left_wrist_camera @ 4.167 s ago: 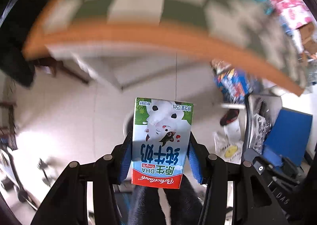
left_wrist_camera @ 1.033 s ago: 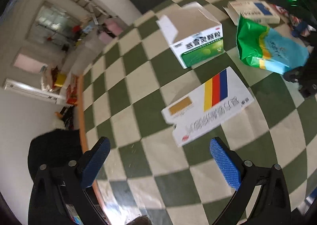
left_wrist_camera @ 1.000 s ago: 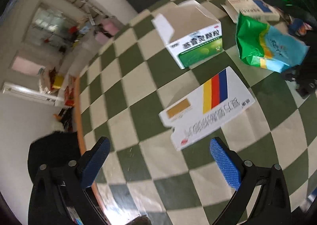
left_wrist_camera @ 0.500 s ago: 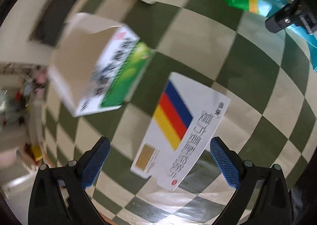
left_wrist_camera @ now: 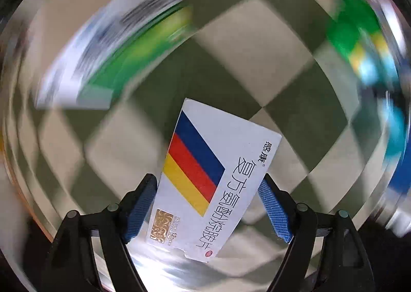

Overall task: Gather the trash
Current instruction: 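Grasp the striped medicine box with the left gripper while the right grasps the rice bag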

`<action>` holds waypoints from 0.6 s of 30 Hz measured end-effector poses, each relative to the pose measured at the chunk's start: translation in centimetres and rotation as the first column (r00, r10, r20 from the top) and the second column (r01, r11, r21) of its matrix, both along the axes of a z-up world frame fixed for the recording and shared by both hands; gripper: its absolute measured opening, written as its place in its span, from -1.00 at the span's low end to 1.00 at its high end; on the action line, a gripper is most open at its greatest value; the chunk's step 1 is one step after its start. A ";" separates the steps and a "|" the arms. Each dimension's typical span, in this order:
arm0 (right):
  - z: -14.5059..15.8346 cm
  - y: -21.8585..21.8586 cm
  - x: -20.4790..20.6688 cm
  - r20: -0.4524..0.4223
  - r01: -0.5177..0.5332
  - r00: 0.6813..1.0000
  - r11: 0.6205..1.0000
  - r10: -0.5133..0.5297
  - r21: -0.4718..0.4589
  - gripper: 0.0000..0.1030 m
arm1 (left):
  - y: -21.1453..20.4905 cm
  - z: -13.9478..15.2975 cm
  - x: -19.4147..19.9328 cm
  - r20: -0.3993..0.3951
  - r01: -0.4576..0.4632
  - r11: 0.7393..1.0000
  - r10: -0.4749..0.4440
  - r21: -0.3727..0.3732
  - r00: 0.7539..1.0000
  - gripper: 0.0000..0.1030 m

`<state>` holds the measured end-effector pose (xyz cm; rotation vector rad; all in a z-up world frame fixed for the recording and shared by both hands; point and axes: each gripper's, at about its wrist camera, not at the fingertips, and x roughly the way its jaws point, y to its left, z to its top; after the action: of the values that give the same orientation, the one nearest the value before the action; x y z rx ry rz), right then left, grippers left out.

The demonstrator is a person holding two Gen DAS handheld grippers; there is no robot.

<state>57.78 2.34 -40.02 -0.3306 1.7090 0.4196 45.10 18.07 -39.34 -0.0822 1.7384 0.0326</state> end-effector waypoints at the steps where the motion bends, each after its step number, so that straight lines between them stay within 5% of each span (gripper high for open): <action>1: -0.4 -0.2 -0.7 -0.011 0.007 1.000 1.000 -0.007 -0.006 0.80 | 0.9 -0.3 -1.3 -0.054 -0.206 0.978 0.203 -0.046 0.978 0.54; 4: -1.4 -0.2 -1.3 -0.075 0.008 0.997 1.000 -0.007 0.002 0.86 | 2.0 -1.0 -5.3 -0.142 -0.565 0.811 0.547 -0.155 0.825 0.55; 5: -1.5 0.0 -1.6 -0.086 -0.007 0.996 1.000 0.008 0.006 0.90 | 1.8 -1.0 -6.2 -0.138 -0.613 0.769 0.597 -0.184 0.790 0.56; 6: -1.5 0.2 -1.9 -0.085 -0.021 0.996 1.000 0.022 0.013 0.96 | 1.3 -0.8 -6.7 -0.115 -0.622 0.760 0.612 -0.189 0.783 0.57; 9: -1.3 0.8 -2.8 -0.067 -0.073 0.995 0.997 0.075 0.028 1.00 | -1.0 -0.3 -7.3 -0.052 -0.561 0.810 0.561 -0.171 0.826 0.63; 13: -1.3 1.8 -3.9 -0.027 -0.160 0.987 0.987 0.161 0.015 1.00 | -5.5 -0.5 -6.5 -0.006 -0.375 0.923 0.376 -0.084 0.926 0.81; 16: -1.8 2.8 -4.7 0.018 -0.207 0.978 0.978 0.207 -0.018 1.00 | -7.9 -0.6 -6.3 0.014 -0.330 0.944 0.330 -0.010 0.944 0.77; 18: -2.3 2.9 -4.9 0.049 -0.184 0.981 0.982 0.186 -0.041 0.99 | -8.6 -0.2 -6.8 0.051 -0.351 0.936 0.350 0.015 0.935 0.53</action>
<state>52.90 5.28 -42.32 -0.5256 1.6424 0.5114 38.26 9.45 -39.58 -0.3733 1.6563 0.3117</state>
